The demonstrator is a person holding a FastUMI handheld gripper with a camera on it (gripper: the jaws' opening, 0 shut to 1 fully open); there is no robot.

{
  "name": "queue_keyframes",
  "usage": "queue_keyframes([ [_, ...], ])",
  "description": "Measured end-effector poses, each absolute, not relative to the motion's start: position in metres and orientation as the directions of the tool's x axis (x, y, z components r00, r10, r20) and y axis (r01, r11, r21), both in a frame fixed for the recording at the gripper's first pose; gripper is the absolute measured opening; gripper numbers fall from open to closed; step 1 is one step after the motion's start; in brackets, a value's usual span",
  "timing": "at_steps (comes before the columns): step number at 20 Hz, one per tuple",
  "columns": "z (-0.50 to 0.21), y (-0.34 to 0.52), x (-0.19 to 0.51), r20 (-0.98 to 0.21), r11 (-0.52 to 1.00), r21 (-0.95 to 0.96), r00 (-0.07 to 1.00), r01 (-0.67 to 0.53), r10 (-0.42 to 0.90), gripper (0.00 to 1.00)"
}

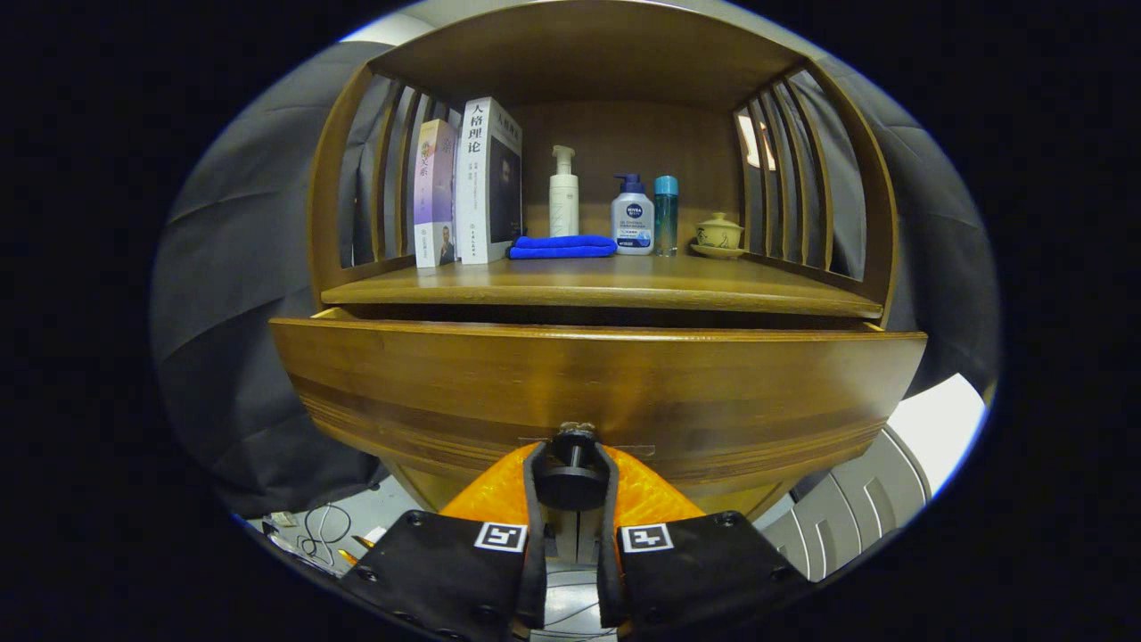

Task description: Pull open the drawer, take out the items inside it, and place them on the countertop above the cabinet.

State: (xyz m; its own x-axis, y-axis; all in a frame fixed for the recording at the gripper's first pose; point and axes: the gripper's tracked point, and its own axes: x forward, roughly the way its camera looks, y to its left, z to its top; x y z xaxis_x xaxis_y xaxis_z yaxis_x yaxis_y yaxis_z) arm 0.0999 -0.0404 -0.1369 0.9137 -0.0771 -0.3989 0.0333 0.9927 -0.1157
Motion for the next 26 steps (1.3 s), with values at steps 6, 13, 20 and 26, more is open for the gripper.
queue_keyframes([
  [6, -0.135, -0.036, 0.070, -0.397, 0.993, -0.118, 0.916, 0.017, -0.063, 0.24],
  [13, -0.140, -0.030, 0.034, -0.400, 0.994, -0.112, 0.916, -0.010, -0.036, 0.24],
  [20, -0.142, -0.027, 0.008, -0.415, 0.991, -0.127, 0.910, -0.031, -0.025, 0.25],
  [26, -0.143, -0.023, -0.009, -0.415, 0.990, -0.136, 0.909, -0.045, -0.016, 0.25],
])
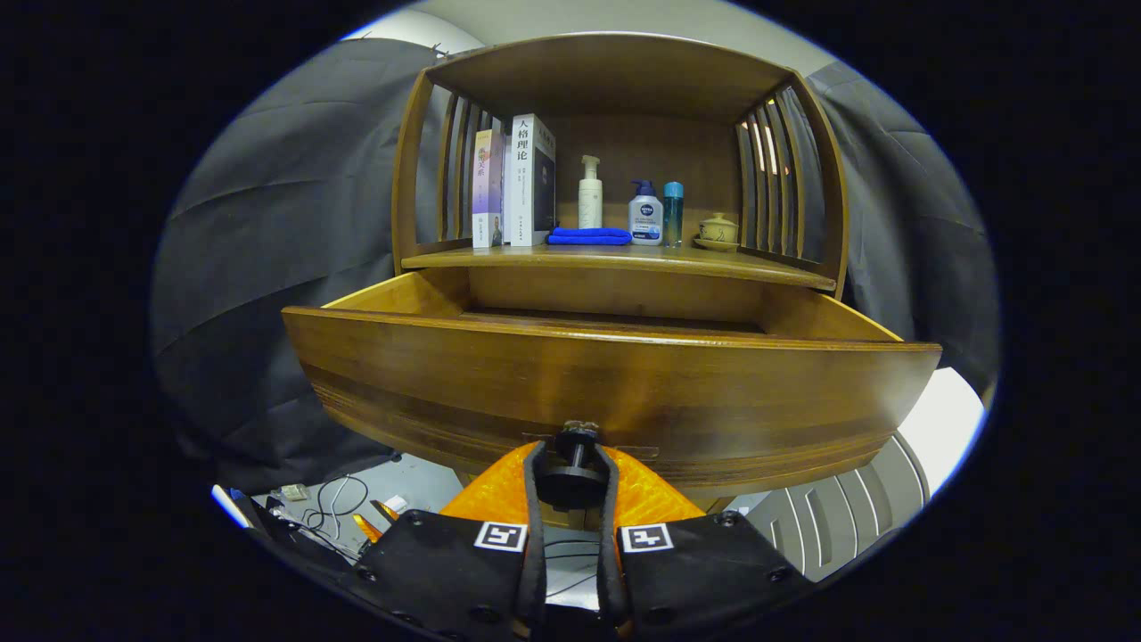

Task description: Pull open the drawer, take out the items inside it, and place them on the countertop above the cabinet.

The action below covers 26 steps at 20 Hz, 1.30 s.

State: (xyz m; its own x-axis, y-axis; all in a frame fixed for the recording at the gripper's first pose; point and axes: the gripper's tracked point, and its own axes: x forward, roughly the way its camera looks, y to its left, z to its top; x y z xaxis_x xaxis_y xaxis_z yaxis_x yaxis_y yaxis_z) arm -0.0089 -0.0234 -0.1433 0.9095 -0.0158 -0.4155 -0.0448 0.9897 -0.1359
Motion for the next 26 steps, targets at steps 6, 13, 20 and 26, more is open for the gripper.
queue_keyframes([
  [6, -0.144, -0.017, -0.018, -0.410, 0.988, -0.149, 0.912, -0.049, -0.016, 0.24],
  [13, -0.140, -0.014, -0.019, -0.410, 0.989, -0.130, 0.912, -0.065, 0.006, 0.40],
  [20, -0.083, -0.003, -0.021, -0.246, 0.984, -0.164, 0.969, -0.072, 0.030, 0.57],
  [26, -0.030, 0.003, -0.016, -0.145, 0.982, -0.161, 0.987, -0.099, 0.076, 0.87],
])
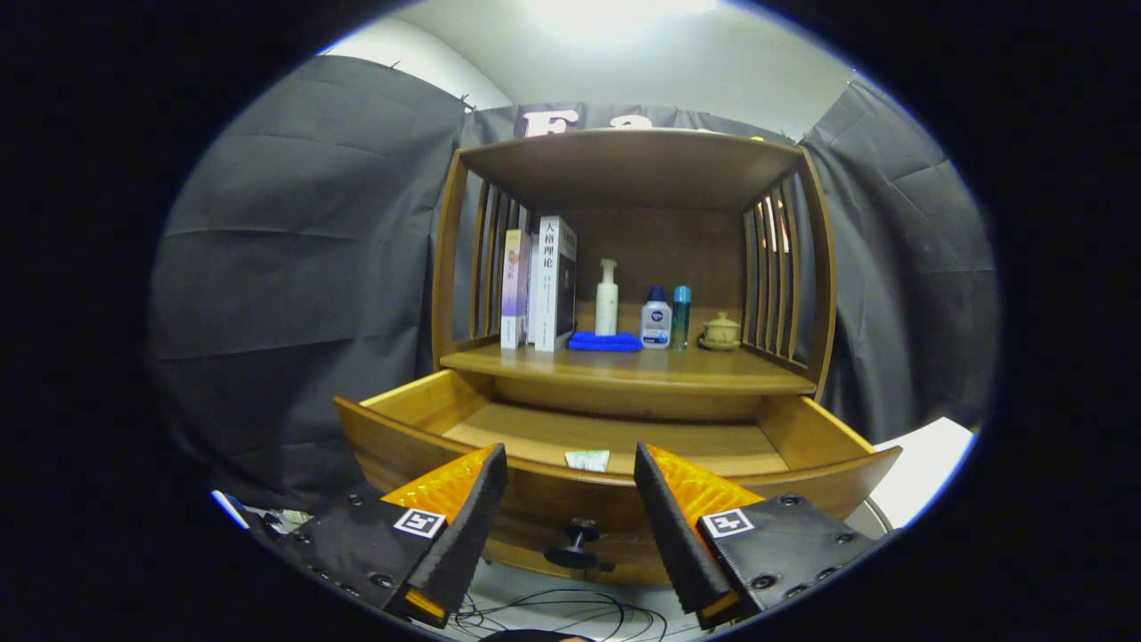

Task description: Pull open the drawer, take out the items inside it, and place them on the countertop above the cabinet.

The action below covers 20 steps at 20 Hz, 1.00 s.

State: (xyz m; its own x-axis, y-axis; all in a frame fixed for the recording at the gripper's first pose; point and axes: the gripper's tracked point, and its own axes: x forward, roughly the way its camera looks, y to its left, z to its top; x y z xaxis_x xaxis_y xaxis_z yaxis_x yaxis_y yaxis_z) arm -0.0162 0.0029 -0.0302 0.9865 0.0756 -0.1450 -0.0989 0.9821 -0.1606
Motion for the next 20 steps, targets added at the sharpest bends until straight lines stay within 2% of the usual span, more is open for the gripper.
queue_keyframes([
  [3, -0.011, 0.007, -0.006, -0.156, 0.976, -0.162, 0.981, -0.142, 0.117, 0.98],
  [10, 0.033, 0.013, 0.032, -0.184, 0.964, -0.153, 0.965, -0.217, 0.188, 0.98],
  [20, 0.015, 0.015, 0.089, -0.413, 0.900, -0.207, 0.868, -0.383, 0.275, 0.98],
])
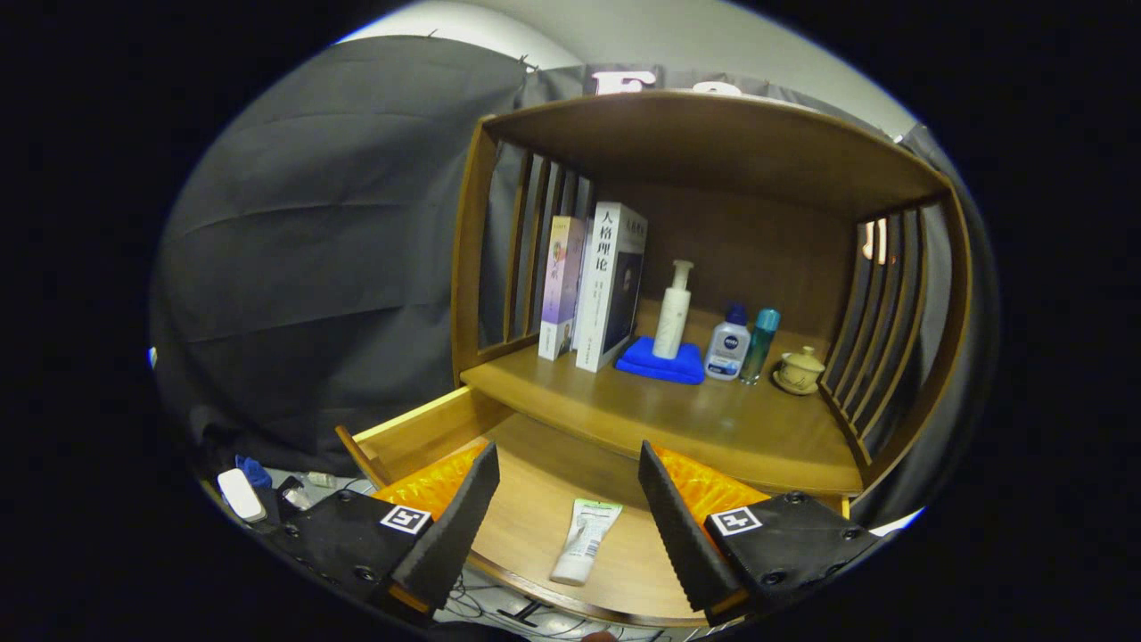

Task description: Pull open the drawer, take out the items inside it, and place them on the countertop above the cabinet.

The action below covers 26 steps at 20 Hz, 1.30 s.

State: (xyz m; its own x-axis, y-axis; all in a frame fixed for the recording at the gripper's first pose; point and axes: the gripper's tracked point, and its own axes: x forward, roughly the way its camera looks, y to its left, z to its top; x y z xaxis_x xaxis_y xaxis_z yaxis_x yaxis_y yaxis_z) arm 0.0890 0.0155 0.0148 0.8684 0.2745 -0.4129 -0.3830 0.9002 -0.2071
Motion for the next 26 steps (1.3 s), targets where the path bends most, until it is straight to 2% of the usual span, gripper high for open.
queue_keyframes([
  [6, -0.019, 0.010, 0.115, -0.605, 0.876, -0.130, 0.737, -0.465, 0.302, 0.98],
  [8, -0.030, 0.006, 0.119, -0.659, 0.852, -0.157, 0.695, -0.500, 0.287, 0.98],
  [14, -0.058, 0.008, 0.130, -0.759, 0.813, -0.142, 0.589, -0.565, 0.277, 0.98],
  [26, -0.127, -0.010, 0.132, -0.907, 0.788, -0.105, 0.383, -0.607, 0.174, 0.98],
])
